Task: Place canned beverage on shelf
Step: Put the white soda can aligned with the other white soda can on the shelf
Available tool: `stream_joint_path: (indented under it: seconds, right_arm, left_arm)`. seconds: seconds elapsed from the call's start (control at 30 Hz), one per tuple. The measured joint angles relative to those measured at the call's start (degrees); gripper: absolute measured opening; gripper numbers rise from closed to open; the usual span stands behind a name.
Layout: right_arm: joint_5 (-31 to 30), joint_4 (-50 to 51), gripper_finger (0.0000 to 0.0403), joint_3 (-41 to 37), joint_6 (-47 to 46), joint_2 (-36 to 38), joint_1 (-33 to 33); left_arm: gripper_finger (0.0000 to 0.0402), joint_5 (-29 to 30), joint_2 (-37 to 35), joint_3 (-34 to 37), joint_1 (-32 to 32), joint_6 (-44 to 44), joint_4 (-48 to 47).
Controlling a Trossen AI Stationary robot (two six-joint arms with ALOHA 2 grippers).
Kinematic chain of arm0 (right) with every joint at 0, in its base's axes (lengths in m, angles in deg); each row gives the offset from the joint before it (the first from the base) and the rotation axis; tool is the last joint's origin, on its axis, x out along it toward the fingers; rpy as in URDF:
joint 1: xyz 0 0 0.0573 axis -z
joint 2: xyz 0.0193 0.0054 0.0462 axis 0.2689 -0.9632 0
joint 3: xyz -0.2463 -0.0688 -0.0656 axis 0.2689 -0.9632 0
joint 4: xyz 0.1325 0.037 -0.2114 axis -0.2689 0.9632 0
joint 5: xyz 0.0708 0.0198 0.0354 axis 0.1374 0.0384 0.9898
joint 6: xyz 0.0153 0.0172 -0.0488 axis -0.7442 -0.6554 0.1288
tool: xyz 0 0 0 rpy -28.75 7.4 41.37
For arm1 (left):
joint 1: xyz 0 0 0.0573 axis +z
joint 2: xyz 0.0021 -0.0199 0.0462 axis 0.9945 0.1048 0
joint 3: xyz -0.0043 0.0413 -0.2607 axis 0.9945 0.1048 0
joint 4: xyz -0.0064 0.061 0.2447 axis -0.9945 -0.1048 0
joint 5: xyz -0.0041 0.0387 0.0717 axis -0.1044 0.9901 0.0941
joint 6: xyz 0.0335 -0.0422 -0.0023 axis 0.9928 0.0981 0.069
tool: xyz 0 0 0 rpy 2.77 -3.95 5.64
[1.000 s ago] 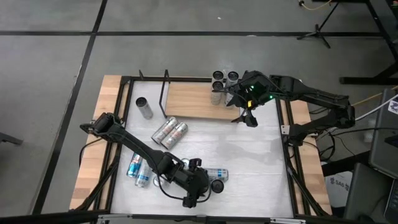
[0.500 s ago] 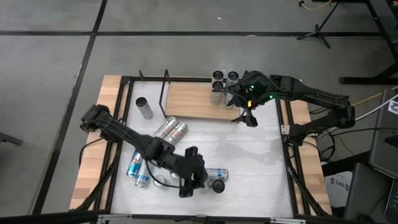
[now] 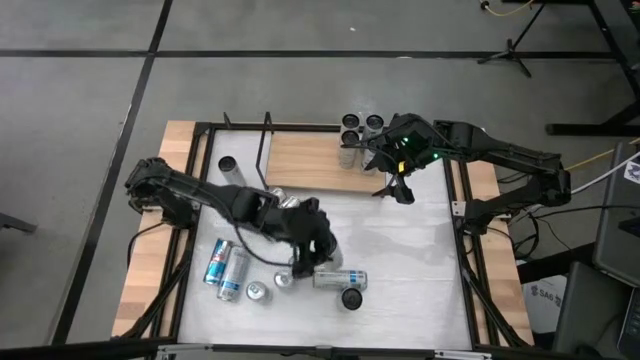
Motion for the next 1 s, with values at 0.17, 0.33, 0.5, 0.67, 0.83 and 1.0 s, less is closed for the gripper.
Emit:
stream_joint_path:
  seconds: [0.17,0.33,0.5,0.67,0.83,1.0]
  right_arm:
    - [0.0,0.0,0.0351,0.0,0.0,0.0,0.0]
    - [0.1,0.0,0.0351,0.0,0.0,0.0,0.0]
    - [0.1,0.0,0.0351,0.0,0.0,0.0,0.0]
    - [0.1,0.0,0.0351,0.0,0.0,0.0,0.0]
    - [0.1,0.0,0.0351,0.0,0.0,0.0,0.0]
    - [0.2,-0.4,0.0351,0.0,0.0,-0.8,0.0]
  left_arm:
    - [0.0243,-3.3,0.7,0.0,5.1,7.8,-1.7]
    - [0.0243,-5.7,0.7,2.2,10.7,14.2,0.0]
    - [0.0243,-9.4,0.7,7.5,15.5,16.5,2.9]
    - [0.0243,-11.5,0.7,14.0,18.6,17.6,7.7]
    - [0.0243,-11.5,0.7,19.3,20.0,17.9,12.0]
    - [0.0243,-11.6,0.7,21.8,20.3,17.9,12.7]
